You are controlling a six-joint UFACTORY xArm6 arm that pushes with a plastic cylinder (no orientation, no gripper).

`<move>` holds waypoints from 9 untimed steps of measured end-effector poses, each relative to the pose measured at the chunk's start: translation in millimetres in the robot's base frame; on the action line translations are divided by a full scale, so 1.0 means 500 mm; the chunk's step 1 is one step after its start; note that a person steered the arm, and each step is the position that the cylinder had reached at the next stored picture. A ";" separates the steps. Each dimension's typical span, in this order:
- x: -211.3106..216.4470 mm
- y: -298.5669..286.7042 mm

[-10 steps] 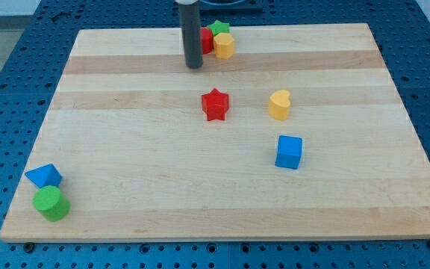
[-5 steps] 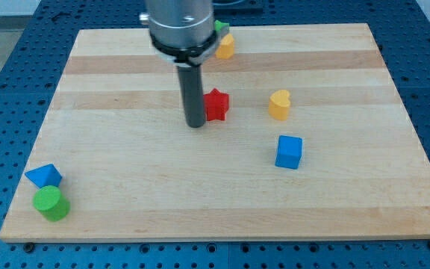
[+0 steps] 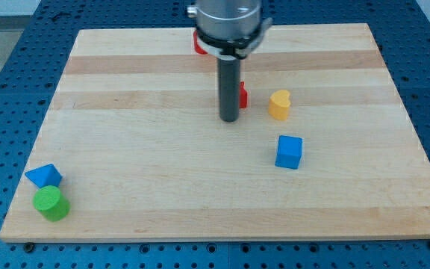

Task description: Move red star to the group of blocks

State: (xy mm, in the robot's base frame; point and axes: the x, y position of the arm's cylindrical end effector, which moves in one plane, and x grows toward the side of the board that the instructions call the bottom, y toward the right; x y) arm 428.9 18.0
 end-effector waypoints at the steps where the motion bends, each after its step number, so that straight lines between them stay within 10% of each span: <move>1: -0.001 0.029; 9: -0.183 -0.022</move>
State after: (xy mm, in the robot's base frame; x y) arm 337.6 6.8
